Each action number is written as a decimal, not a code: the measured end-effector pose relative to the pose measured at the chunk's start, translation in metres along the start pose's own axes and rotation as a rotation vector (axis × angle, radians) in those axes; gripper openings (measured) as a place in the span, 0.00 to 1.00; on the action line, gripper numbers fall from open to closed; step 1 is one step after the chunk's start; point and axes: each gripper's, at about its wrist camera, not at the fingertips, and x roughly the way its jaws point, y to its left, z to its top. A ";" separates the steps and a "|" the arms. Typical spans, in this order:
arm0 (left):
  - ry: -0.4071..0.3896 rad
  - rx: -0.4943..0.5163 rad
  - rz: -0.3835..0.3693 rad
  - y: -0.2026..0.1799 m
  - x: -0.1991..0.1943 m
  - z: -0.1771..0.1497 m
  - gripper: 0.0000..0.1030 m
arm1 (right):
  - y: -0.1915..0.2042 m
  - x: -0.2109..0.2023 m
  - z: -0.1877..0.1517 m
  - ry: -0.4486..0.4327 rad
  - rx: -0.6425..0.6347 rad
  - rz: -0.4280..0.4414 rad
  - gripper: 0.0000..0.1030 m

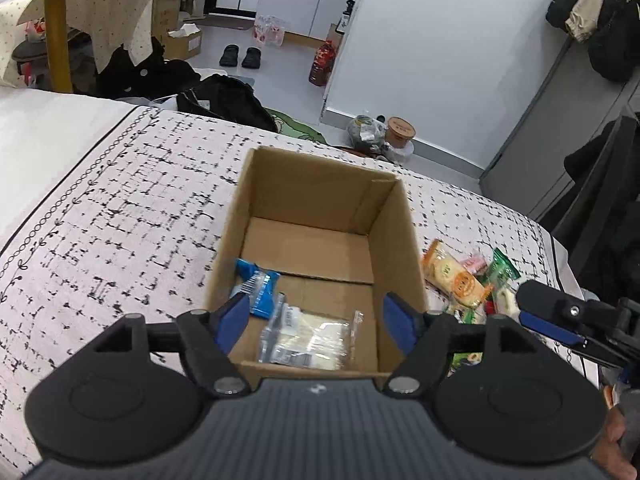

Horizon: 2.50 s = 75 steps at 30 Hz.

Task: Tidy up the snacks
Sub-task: 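Open both grippers to drop the packets into the cardboard box, then move both tools back to the snack pile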

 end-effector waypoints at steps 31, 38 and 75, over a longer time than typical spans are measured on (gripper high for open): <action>0.000 0.121 -0.115 -0.084 0.002 -0.025 1.00 | -0.062 -0.051 -0.027 -0.046 0.004 -0.215 0.91; 0.030 0.146 -0.140 -0.099 0.010 -0.034 1.00 | -0.074 -0.056 -0.032 -0.028 0.032 -0.251 0.91; 0.081 0.055 -0.123 -0.103 0.066 -0.063 0.59 | -0.095 -0.034 -0.050 0.073 0.086 -0.233 0.76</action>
